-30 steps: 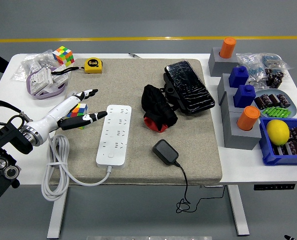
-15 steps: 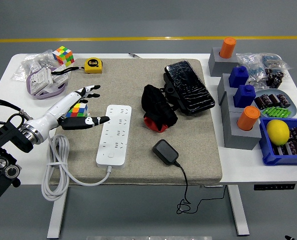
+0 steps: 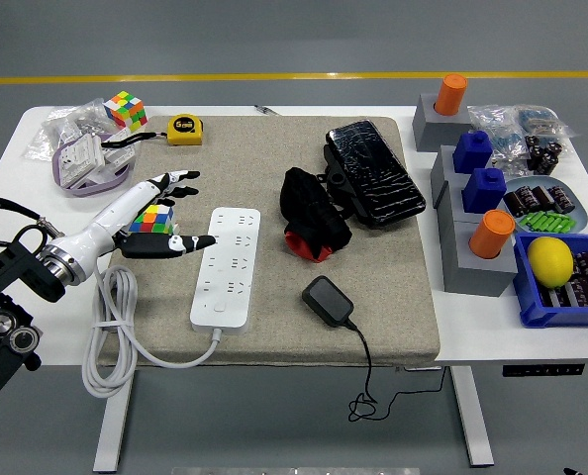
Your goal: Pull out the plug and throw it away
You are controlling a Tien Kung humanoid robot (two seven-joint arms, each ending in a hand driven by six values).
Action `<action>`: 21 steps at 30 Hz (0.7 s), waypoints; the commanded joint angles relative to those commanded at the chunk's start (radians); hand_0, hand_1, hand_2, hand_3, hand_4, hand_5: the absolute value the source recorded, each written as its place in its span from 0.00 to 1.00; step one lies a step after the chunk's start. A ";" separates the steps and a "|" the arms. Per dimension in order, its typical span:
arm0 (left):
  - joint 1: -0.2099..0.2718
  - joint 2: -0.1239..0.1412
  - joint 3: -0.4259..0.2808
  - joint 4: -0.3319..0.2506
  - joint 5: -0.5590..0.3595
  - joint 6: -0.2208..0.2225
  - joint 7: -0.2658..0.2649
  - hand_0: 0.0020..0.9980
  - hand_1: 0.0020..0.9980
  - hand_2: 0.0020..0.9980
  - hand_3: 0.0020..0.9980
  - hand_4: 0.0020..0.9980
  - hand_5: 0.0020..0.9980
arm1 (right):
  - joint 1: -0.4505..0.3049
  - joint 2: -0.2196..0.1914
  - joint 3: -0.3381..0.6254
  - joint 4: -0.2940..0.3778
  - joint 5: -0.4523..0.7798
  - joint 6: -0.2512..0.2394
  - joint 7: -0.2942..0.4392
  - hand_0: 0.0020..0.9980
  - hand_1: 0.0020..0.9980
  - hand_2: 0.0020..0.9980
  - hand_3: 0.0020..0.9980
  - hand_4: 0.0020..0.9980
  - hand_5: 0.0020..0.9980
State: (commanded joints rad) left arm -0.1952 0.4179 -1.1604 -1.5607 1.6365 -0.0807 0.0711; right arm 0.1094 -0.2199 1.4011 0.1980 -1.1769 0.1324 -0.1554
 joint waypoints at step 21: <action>0.000 -0.005 -0.017 -0.001 0.001 -0.002 -0.003 0.76 0.82 0.83 0.92 0.95 0.48 | 0.002 0.000 0.007 0.001 0.001 0.001 0.000 0.63 0.68 0.68 0.60 1.00 0.45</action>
State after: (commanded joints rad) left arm -0.1956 0.4134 -1.1776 -1.5613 1.6376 -0.0824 0.0686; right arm 0.1110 -0.2199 1.4076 0.1985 -1.1760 0.1331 -0.1555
